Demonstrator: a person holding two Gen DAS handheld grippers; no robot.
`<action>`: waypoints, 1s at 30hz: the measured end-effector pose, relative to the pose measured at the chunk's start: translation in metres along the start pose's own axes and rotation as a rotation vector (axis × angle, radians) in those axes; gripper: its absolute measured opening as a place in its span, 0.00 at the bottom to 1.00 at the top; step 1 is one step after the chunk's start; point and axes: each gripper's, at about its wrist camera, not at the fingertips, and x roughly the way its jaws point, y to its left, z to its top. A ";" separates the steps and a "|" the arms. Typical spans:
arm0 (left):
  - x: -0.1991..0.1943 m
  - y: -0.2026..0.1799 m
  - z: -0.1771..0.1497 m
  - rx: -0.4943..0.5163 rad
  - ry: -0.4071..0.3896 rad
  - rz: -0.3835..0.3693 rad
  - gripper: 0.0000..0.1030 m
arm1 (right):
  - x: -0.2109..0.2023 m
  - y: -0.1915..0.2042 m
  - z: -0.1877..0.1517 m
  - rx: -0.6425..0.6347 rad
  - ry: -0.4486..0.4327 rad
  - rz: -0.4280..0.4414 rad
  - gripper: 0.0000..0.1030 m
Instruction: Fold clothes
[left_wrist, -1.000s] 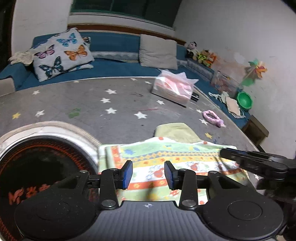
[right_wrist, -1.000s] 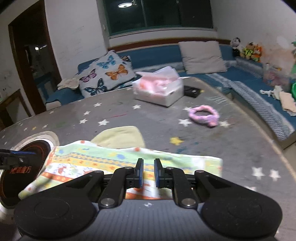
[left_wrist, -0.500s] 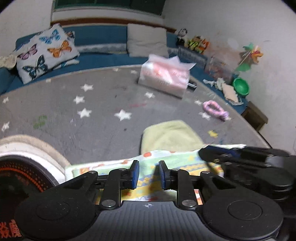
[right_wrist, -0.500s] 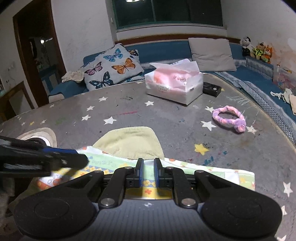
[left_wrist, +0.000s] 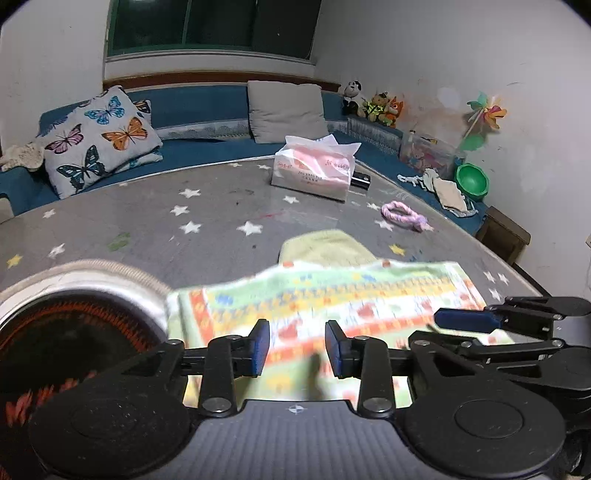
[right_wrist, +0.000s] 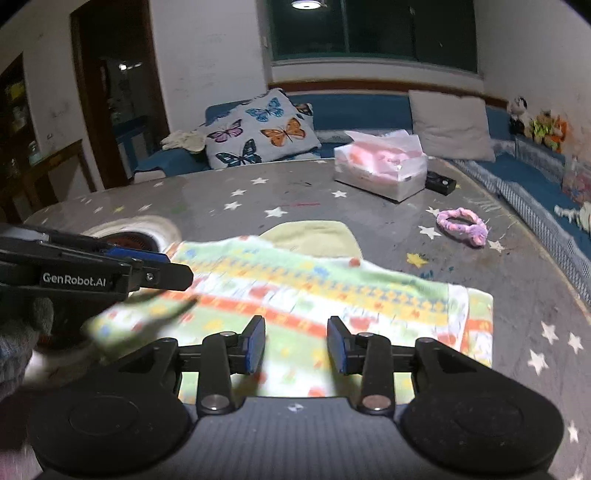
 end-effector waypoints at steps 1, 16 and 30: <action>-0.005 -0.001 -0.006 0.004 -0.003 0.005 0.36 | -0.005 0.004 -0.004 -0.009 -0.004 -0.002 0.37; -0.037 -0.004 -0.050 -0.007 0.007 0.031 0.56 | -0.032 0.021 -0.043 0.013 -0.032 -0.062 0.58; -0.072 -0.006 -0.080 -0.015 -0.005 0.089 1.00 | -0.048 0.038 -0.060 0.045 -0.049 -0.118 1.00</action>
